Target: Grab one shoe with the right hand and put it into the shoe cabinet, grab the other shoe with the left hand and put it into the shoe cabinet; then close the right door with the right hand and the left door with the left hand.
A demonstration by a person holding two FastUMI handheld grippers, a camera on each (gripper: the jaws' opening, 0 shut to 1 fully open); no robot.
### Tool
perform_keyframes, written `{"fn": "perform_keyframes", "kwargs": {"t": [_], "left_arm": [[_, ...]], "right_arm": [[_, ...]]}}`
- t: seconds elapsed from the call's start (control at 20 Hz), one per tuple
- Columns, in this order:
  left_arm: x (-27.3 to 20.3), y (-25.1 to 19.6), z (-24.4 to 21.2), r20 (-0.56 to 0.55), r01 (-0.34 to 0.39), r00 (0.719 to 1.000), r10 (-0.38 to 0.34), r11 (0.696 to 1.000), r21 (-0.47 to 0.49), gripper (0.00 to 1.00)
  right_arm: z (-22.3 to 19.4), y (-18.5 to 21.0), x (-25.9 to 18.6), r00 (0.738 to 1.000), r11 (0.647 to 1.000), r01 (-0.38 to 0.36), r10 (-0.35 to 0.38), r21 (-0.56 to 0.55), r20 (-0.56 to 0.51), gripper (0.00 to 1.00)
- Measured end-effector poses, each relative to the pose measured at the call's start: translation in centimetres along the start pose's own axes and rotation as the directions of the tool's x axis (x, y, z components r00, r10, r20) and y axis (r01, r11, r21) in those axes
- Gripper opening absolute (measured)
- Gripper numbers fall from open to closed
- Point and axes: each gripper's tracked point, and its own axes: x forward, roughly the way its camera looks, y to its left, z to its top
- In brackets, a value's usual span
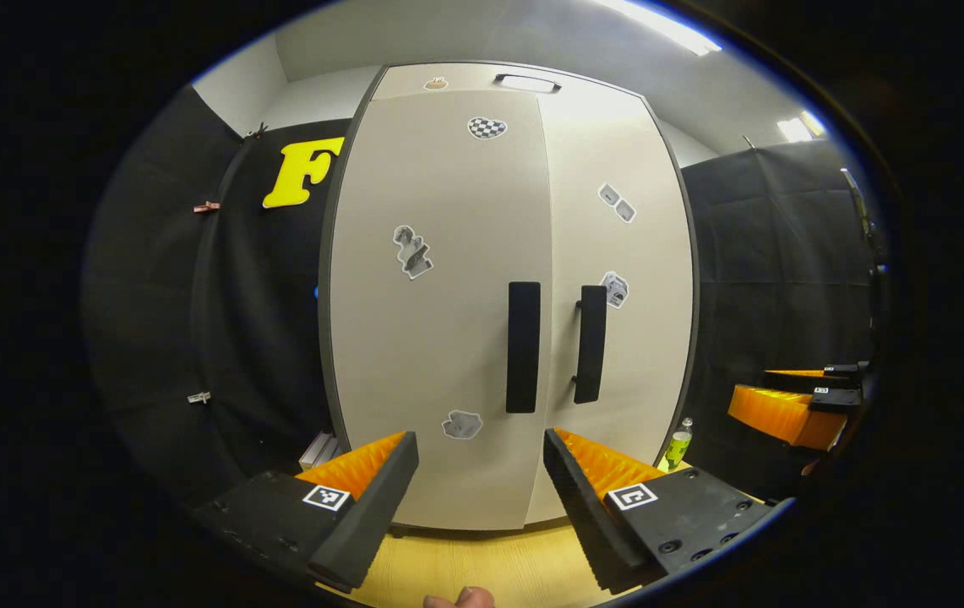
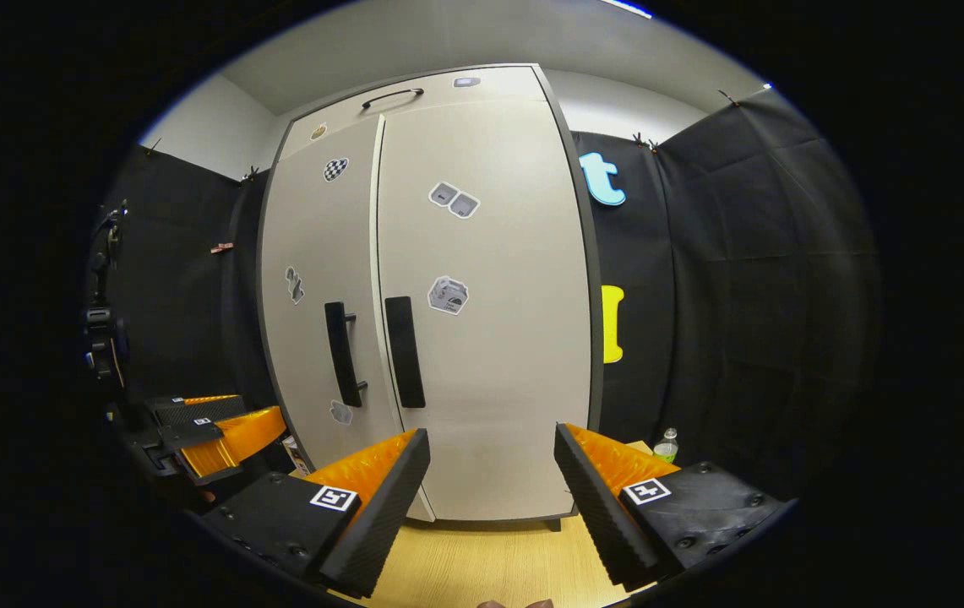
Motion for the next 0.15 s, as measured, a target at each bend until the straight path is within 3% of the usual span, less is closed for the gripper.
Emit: {"fn": "perform_keyframes", "kwargs": {"t": [0.15], "left_arm": [[0.0, -0.09, -0.07, -0.002, 0.001, 1.0, -0.001, 1.0, -0.002, 0.95]], "right_arm": [[0.0, 0.14, 0.0, 1.0, 1.0, -0.004, 0.004, -0.002, 0.001, 0.98]]}}
